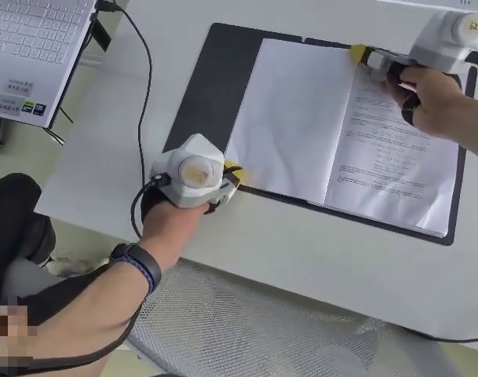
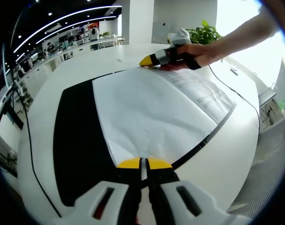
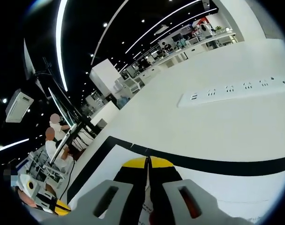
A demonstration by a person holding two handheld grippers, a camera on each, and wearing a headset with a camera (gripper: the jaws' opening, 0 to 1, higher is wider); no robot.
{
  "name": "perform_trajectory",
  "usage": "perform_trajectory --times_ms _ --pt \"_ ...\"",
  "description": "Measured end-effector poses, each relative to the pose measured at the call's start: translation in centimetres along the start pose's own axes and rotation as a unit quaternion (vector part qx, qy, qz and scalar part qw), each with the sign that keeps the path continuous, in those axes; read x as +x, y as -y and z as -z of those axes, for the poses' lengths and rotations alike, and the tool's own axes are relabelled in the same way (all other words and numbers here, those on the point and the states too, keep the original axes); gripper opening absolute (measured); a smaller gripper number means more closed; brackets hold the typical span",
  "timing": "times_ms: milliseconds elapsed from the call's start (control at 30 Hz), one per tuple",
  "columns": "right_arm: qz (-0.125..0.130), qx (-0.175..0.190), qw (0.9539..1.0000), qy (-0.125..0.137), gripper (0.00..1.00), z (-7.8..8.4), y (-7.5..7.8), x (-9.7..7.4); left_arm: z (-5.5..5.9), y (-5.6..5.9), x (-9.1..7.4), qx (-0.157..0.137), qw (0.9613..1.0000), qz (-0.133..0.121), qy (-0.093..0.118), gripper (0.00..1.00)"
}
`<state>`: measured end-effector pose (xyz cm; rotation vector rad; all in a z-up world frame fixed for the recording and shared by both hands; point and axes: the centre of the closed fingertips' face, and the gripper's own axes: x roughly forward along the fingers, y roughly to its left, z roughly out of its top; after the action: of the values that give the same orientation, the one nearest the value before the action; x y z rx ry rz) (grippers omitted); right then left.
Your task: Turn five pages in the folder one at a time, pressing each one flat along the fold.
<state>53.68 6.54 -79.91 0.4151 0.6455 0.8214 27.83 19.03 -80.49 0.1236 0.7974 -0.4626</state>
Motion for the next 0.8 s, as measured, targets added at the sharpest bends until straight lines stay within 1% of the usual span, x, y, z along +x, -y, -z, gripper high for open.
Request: perform_trajectory --times_ms 100,200,300,333,367,400,433,467,500,533,567,700,733,767,800 --pt "-0.009 -0.001 1.0 -0.003 0.0 0.5 -0.7 -0.4 0.0 0.0 0.0 0.0 1.0 0.0 0.0 0.02" --pt "-0.023 -0.007 0.9996 -0.012 0.0 1.4 -1.6 -1.1 0.0 0.1 0.0 0.0 1.0 0.001 0.001 0.02" --pt "-0.042 -0.023 0.9985 -0.027 0.0 2.8 -3.2 -2.0 0.0 0.1 0.0 0.0 1.0 0.001 0.0 0.02" --pt "-0.052 -0.035 0.9973 -0.038 0.0 3.5 -3.8 -2.5 0.0 0.1 0.0 0.0 1.0 0.001 0.0 0.02" --pt "-0.054 -0.036 0.997 -0.041 0.0 3.5 -3.7 -2.4 0.0 0.1 0.0 -0.001 1.0 0.001 0.001 0.02" --pt "-0.062 -0.044 0.9961 -0.047 0.0 3.9 -4.0 -2.6 0.0 0.0 0.0 -0.001 1.0 0.0 0.002 0.02" --pt "-0.078 -0.066 0.9928 -0.062 0.0 5.0 -4.7 -3.2 0.1 0.0 0.0 -0.003 1.0 0.0 0.003 0.02" --pt "-0.081 -0.072 0.9915 -0.071 0.0 5.8 -5.2 -3.7 0.1 0.0 0.1 -0.003 1.0 0.0 0.003 0.02" --pt "-0.083 -0.07 0.9917 -0.069 0.0 6.1 -5.4 -3.9 0.1 -0.1 0.1 -0.004 1.0 0.0 0.004 0.02" --pt "-0.089 -0.072 0.9908 -0.073 0.0 6.5 -5.8 -4.3 0.1 -0.1 0.1 -0.004 1.0 0.0 0.005 0.02" --pt "-0.096 -0.077 0.9894 -0.078 0.0 7.4 -6.6 -5.0 0.1 -0.1 0.1 -0.004 1.0 0.001 0.005 0.02" --pt "-0.114 -0.075 0.9871 -0.084 0.0 9.6 -8.9 -7.1 0.2 0.0 0.0 -0.003 1.0 0.001 0.004 0.02" --pt "-0.126 -0.085 0.9836 -0.098 0.0 10.9 -9.7 -7.9 0.2 0.0 0.0 -0.002 1.0 0.001 0.004 0.02" --pt "-0.128 -0.086 0.9831 -0.098 0.0 11.3 -10.3 -8.4 0.2 0.0 0.0 -0.002 1.0 0.0 0.004 0.02" --pt "-0.138 -0.09 0.9806 -0.106 0.0 12.2 -11.1 -9.0 0.2 0.0 0.0 -0.002 1.0 0.0 0.004 0.03"
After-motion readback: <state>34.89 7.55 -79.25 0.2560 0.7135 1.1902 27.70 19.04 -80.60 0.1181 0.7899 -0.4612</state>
